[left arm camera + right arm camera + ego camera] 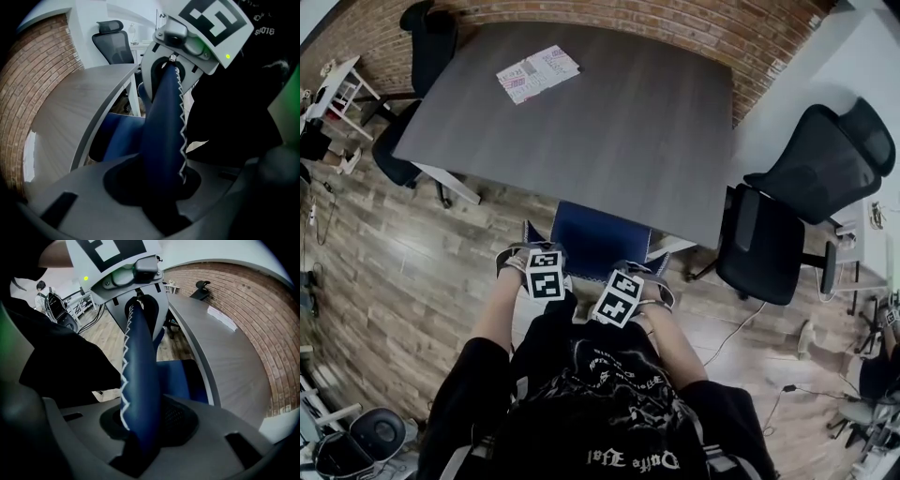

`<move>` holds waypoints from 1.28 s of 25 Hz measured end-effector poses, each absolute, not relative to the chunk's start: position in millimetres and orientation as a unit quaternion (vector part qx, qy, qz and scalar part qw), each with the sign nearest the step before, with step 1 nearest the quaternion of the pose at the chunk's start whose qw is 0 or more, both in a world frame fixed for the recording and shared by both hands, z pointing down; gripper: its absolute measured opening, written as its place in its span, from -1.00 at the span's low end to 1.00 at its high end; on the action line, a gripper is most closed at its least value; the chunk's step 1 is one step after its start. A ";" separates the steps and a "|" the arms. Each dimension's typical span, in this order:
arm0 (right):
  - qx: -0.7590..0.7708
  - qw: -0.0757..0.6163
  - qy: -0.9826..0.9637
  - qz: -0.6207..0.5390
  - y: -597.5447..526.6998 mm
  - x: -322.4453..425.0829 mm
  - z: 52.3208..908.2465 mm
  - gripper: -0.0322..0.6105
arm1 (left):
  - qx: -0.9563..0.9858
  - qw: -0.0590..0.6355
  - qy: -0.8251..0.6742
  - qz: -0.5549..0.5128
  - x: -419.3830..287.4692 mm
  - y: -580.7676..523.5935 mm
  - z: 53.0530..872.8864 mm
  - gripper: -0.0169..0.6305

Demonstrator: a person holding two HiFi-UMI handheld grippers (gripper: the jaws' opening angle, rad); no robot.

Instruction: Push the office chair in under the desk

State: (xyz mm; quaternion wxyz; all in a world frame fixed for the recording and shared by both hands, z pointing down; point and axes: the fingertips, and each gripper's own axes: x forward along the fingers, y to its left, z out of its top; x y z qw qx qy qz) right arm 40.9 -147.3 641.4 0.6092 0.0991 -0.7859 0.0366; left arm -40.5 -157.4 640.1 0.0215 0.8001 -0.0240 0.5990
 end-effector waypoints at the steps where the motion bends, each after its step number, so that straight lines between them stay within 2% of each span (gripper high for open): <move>1: 0.098 0.610 -0.785 0.039 -145.6 41.5 641.9 -0.60 | 0.801 0.023 -0.023 0.598 -39.9 -156.1 640.5 -0.66; 32: 0.124 0.609 -0.781 0.051 -196.6 33.2 642.9 -0.60 | 0.802 0.005 0.002 0.597 -47.3 -210.0 640.8 -0.64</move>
